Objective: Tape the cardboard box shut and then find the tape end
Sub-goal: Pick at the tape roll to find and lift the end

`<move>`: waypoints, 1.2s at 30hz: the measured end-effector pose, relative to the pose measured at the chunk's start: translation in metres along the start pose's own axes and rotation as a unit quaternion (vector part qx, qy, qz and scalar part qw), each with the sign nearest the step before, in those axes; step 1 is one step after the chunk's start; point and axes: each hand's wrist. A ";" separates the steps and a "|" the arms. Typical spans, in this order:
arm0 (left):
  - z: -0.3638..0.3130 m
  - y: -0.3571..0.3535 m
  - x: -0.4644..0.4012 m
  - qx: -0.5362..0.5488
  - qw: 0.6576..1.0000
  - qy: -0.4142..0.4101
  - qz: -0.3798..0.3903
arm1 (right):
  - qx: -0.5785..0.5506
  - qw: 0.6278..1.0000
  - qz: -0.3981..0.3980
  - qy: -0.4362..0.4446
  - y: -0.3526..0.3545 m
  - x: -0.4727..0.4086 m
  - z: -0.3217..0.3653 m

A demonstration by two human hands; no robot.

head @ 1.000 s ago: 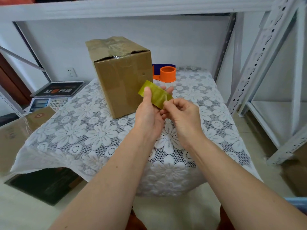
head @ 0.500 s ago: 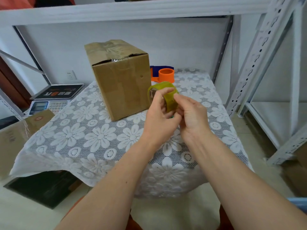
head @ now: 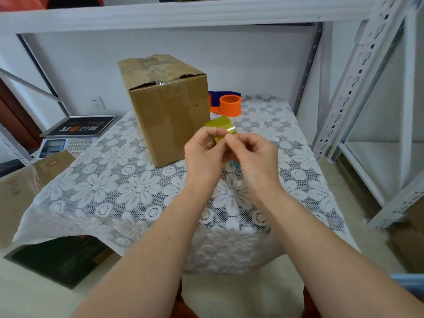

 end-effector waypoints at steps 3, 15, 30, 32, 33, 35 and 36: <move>0.002 0.003 -0.004 0.014 1.000 0.012 0.001 | 0.084 0.991 -0.017 0.103 0.006 -0.007 0.004; -0.008 0.003 0.001 0.075 0.987 0.087 0.113 | 0.225 0.960 -0.006 0.167 0.019 -0.025 0.005; -0.010 0.008 -0.004 0.097 0.971 0.159 0.149 | 0.175 0.968 -0.019 0.178 0.018 -0.020 0.001; -0.010 0.008 -0.004 0.101 0.971 0.158 0.151 | 0.171 0.971 -0.019 0.167 0.018 -0.021 0.002; -0.009 0.008 -0.004 0.104 0.970 0.158 0.151 | 0.171 0.971 -0.019 0.164 0.019 -0.021 0.002; -0.009 0.008 -0.004 0.104 0.970 0.161 0.151 | 0.179 0.970 -0.018 0.165 0.019 -0.022 0.000; -0.010 0.008 -0.005 0.101 0.970 0.163 0.152 | 0.184 0.969 -0.018 0.166 0.020 -0.022 -0.001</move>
Point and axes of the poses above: each hand's wrist, its own x-axis away from the middle knuckle, its own y-axis out of the back of the hand, z = x × y, and after that the axes turned 10 degrees about -z, right-handed
